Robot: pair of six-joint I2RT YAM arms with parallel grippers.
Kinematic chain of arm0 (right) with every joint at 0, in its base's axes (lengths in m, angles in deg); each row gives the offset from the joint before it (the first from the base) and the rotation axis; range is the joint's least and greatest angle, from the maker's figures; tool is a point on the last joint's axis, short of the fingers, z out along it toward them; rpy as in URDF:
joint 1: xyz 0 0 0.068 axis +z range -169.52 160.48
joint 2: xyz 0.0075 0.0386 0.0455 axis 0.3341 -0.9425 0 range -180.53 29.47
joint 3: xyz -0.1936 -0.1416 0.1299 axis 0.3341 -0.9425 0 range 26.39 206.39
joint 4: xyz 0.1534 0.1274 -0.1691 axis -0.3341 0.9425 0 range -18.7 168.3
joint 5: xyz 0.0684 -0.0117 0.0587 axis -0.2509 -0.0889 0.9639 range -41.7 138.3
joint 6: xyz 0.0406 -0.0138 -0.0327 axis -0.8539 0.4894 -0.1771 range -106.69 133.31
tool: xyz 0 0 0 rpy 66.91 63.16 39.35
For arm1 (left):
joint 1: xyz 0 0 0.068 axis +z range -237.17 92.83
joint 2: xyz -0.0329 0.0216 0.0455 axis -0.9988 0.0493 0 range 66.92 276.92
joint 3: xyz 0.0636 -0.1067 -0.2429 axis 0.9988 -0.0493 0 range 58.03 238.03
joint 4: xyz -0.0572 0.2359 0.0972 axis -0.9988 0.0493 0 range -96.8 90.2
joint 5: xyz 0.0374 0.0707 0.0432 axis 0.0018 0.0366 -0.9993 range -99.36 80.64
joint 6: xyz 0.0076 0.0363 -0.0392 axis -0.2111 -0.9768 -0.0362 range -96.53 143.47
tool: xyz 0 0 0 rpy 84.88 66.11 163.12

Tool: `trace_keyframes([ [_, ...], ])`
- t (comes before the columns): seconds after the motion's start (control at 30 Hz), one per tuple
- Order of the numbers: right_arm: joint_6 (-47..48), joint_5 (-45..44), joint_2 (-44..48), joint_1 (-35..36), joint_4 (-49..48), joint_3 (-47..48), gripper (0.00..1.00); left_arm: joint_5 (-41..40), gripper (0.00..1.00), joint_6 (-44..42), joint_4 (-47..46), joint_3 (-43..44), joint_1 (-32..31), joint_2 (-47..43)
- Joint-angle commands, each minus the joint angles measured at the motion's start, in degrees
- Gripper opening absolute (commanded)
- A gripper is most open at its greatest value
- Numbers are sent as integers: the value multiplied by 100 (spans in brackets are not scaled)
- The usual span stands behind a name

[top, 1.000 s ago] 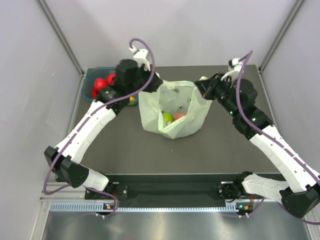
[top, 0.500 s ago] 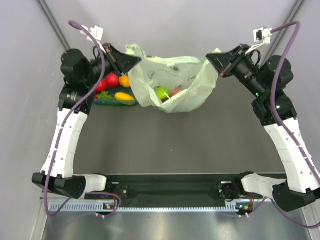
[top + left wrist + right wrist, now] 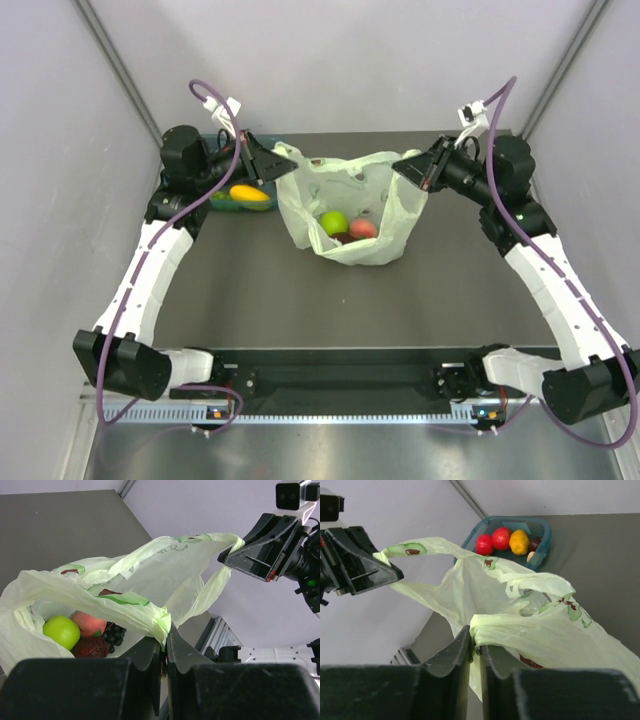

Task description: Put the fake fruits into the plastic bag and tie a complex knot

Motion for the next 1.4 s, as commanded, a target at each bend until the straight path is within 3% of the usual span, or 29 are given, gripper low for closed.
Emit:
trace_keyframes([
  [0.0,247,474,241,-91,-384,-7,16,190,10,-276,-50,204,35,-230],
  [0.07,317,615,293,-100,-490,-60,24,243,10,-329,3,204,35,-248],
  [0.1,361,650,354,-100,-508,-112,34,252,10,-329,20,204,35,-248],
  [0.23,659,800,522,-100,-534,-297,48,199,10,-364,100,231,35,-222],
  [0.27,695,826,548,-91,-552,-393,57,173,10,-373,143,248,35,-230],
  [0.33,757,966,680,-91,-683,-534,61,155,10,-391,196,301,35,-186],
  [0.47,897,1178,1013,-100,-956,-920,86,59,10,-452,354,415,35,-134],
  [0.53,1090,924,1233,-100,-921,-1000,91,6,10,-487,451,450,35,-116],
  [0.9,1495,441,1752,-205,-710,-1326,88,5,9,-452,513,494,35,-37],
  [0.93,1547,405,1770,-240,-632,-1317,84,-3,9,-452,513,494,35,-28],
  [1.0,1592,283,1796,-284,-561,-1326,67,23,9,-461,513,486,35,-37],
  [1.17,1671,273,1797,-451,-779,-1519,42,85,9,-487,583,503,35,-72],
  [1.37,1978,290,1332,-495,-956,-1396,24,199,9,-627,802,529,35,-116],
])
